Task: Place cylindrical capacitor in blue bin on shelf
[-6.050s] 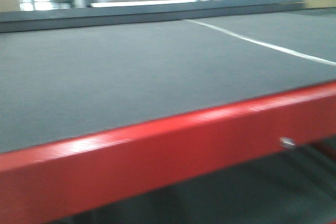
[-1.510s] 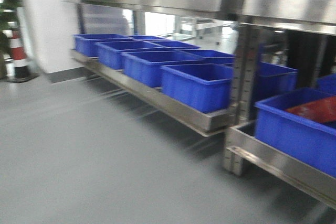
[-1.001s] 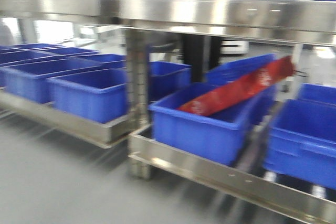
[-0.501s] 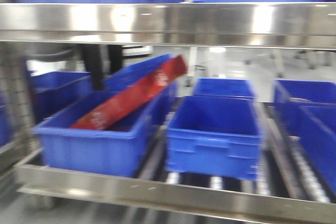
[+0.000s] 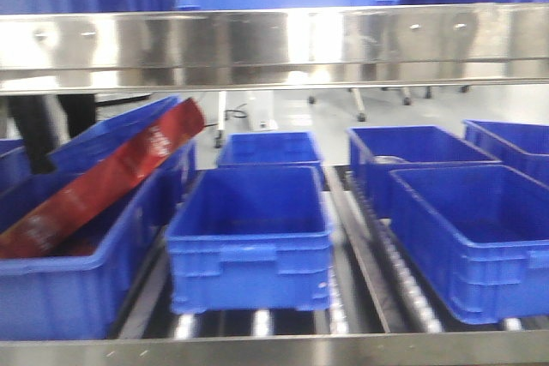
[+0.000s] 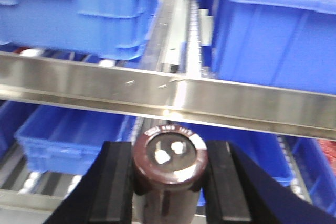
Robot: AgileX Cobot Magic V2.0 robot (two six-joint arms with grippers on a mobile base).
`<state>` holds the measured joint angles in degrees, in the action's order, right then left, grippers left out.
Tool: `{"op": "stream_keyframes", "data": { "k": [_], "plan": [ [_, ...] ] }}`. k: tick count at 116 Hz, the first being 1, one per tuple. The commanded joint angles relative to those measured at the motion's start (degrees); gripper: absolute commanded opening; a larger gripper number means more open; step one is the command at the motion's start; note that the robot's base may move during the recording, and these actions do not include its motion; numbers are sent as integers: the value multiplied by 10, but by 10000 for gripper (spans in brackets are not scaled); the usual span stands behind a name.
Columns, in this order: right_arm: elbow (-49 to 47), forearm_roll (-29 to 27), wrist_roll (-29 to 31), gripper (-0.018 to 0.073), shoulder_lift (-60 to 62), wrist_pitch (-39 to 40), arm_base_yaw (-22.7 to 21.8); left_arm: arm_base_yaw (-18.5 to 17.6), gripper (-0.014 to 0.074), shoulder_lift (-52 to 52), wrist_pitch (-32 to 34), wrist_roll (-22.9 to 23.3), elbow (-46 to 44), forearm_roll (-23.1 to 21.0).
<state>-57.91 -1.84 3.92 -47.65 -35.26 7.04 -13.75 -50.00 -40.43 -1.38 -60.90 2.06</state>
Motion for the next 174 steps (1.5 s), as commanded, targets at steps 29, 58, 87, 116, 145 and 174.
{"op": "stream_keyframes", "data": {
  "k": [29, 58, 87, 116, 145, 174],
  "plan": [
    [-5, 4, 0, -162, 3, 15, 1, -4, -111, 1, 12, 0, -1, -3],
    [-5, 4, 0, -162, 3, 15, 1, -4, -111, 1, 12, 0, -1, -2],
    [-5, 4, 0, -162, 3, 15, 1, -4, -111, 1, 12, 0, -1, -2],
    [-5, 4, 0, -162, 3, 15, 1, -4, -111, 1, 12, 0, -1, -2],
    [-5, 4, 0, -162, 3, 15, 1, -4, -111, 1, 12, 0, -1, -2],
    [-5, 4, 0, -162, 3, 15, 1, -4, -111, 1, 12, 0, -1, -2]
  ]
}}
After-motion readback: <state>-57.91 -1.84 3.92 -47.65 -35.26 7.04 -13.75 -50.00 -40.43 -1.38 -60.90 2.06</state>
